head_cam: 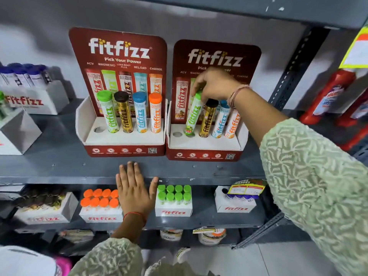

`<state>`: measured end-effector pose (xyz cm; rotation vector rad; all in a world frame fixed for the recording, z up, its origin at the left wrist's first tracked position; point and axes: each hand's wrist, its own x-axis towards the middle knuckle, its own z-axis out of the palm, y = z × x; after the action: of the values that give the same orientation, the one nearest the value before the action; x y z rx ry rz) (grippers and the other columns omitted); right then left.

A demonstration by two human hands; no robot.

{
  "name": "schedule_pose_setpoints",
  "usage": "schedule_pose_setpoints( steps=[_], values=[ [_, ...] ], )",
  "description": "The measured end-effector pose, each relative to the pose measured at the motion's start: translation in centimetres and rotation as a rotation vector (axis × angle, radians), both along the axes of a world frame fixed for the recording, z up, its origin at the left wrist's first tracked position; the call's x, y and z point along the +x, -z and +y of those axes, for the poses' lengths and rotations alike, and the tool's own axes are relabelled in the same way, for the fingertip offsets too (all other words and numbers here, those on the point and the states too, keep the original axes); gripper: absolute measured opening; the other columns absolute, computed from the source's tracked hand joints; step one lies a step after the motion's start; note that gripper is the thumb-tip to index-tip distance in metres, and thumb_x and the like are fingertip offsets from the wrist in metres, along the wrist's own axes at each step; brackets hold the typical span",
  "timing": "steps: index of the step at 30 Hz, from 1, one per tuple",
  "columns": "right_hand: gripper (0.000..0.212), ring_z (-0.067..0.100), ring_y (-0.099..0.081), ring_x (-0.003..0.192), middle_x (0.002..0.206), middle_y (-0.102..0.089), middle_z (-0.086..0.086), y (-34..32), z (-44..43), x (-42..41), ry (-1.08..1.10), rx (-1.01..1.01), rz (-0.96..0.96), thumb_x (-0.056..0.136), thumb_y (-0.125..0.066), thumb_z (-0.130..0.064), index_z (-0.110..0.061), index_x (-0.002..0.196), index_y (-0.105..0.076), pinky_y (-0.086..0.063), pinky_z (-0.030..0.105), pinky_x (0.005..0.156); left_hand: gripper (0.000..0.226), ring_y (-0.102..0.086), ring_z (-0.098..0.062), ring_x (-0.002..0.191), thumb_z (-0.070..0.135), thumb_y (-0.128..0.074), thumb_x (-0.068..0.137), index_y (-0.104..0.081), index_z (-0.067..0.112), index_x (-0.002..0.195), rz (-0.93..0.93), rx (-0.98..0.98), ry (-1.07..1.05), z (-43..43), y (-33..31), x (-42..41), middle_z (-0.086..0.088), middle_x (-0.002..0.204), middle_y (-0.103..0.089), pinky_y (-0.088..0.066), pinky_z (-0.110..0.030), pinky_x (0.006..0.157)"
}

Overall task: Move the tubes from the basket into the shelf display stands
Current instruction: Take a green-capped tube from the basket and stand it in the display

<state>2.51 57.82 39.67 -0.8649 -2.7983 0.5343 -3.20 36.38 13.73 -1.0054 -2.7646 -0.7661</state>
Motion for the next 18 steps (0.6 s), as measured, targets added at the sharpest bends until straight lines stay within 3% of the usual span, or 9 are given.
schedule_pose_setpoints(
  steps=[5, 9, 12, 15, 18],
  values=[
    [0.034, 0.015, -0.055, 0.092, 0.108, -0.068, 0.004, -0.2, 0.3, 0.4, -0.071, 0.080, -0.090, 0.067, -0.068, 0.010, -0.019, 0.085, -0.073, -0.040, 0.018, 0.059, 0.095, -0.017, -0.041, 0.138, 0.068, 0.003, 0.081, -0.025, -0.002, 0.137, 0.015, -0.002, -0.001, -0.1, 0.1, 0.0, -0.025, 0.146, -0.030, 0.002, -0.042, 0.113],
    [0.033, 0.019, -0.057, 0.102, 0.113, -0.066, 0.005, 0.1, 0.3, 0.5, -0.101, 0.196, -0.122, 0.069, -0.069, 0.010, -0.015, 0.089, -0.073, -0.041, 0.024, 0.076, 0.096, -0.015, -0.039, 0.139, 0.069, 0.005, 0.079, -0.024, -0.001, 0.138, 0.019, -0.006, -0.001, -0.1, 0.1, 0.0, -0.024, 0.147, -0.028, 0.001, -0.043, 0.113],
    [0.033, 0.021, -0.058, 0.107, 0.114, -0.067, 0.005, 1.1, -0.2, 0.1, -0.143, 0.224, -0.138, 0.071, -0.066, 0.012, -0.015, 0.089, -0.072, -0.041, 0.023, 0.078, 0.096, -0.015, -0.040, 0.139, 0.069, 0.006, 0.079, -0.023, -0.001, 0.138, 0.018, -0.005, -0.003, -0.1, 0.1, 0.0, -0.024, 0.148, -0.028, 0.002, -0.042, 0.113],
    [0.034, 0.022, -0.059, 0.109, 0.116, -0.067, 0.006, 1.7, -0.1, -0.5, -0.167, 0.213, -0.139, 0.071, -0.065, 0.014, -0.015, 0.088, -0.072, -0.045, 0.024, 0.083, 0.097, -0.015, -0.040, 0.139, 0.070, 0.006, 0.078, -0.023, -0.001, 0.138, 0.023, 0.002, -0.002, 0.0, 0.0, 0.1, -0.024, 0.148, -0.028, 0.003, -0.041, 0.113],
    [0.033, 0.023, -0.058, 0.114, 0.121, -0.066, 0.005, 1.6, 0.5, -0.5, -0.165, 0.186, -0.141, 0.068, -0.071, 0.009, -0.017, 0.089, -0.072, -0.048, 0.034, 0.098, 0.100, -0.012, -0.038, 0.140, 0.071, 0.010, 0.076, -0.021, 0.000, 0.139, 0.018, -0.009, 0.012, -0.3, -0.2, 0.1, -0.022, 0.149, -0.025, 0.003, -0.041, 0.114]
  ],
)
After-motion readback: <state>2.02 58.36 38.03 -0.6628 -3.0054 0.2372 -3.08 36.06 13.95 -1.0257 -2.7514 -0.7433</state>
